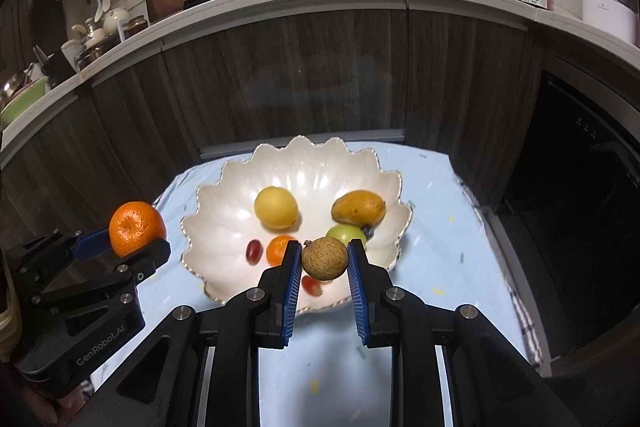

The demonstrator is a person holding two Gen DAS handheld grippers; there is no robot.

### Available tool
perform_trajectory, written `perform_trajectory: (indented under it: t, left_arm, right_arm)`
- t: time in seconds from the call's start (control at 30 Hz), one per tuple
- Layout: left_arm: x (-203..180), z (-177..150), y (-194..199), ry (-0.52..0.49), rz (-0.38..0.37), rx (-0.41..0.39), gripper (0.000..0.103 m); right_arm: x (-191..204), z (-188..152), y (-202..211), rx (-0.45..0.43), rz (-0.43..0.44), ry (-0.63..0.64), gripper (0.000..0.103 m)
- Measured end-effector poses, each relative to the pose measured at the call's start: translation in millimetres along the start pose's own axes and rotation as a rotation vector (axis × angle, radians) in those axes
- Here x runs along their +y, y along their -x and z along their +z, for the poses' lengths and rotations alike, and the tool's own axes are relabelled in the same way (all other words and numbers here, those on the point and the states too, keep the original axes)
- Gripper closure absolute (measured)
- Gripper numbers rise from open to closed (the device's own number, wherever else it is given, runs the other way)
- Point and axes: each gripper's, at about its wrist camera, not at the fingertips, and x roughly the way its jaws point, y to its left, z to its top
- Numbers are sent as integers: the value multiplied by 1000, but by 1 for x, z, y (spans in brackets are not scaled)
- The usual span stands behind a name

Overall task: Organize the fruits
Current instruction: 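Carry tangerine and longan with both grippers over the white bowl, then open left gripper dropping tangerine while right gripper releases longan into bowl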

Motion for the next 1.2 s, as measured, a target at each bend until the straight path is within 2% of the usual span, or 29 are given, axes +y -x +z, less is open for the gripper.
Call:
perform_trajectory:
  t: [0.6,1.2]
  left_arm:
    - [16,23,-68,49,24,61,58]
    - [25,25,-124,61,1,130,58]
  right_arm:
    - [2,28,-79,73,33,43,79]
    - [7,30,-141,168,71,67,79]
